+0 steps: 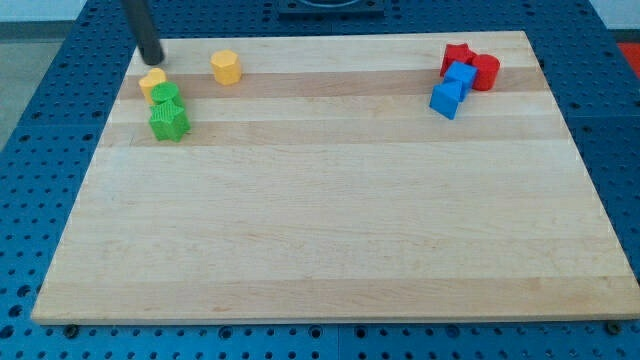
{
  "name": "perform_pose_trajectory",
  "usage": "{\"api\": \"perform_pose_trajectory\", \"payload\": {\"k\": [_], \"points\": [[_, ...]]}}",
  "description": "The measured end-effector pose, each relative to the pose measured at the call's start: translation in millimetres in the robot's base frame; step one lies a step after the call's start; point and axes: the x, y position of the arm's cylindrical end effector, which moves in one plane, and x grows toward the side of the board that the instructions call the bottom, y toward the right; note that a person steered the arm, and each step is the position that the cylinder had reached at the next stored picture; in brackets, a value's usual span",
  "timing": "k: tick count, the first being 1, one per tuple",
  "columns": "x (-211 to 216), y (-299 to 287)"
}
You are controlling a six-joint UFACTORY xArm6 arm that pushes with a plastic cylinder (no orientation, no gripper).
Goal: Place the yellow heart in between the green blocks
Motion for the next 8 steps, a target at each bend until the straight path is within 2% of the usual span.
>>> {"api": "perform_pose_trajectory", "payload": {"k": [1,4,5,7,8], "points": [[6,-19],[24,-19],[67,-19],[74,-18],[79,21]]}}
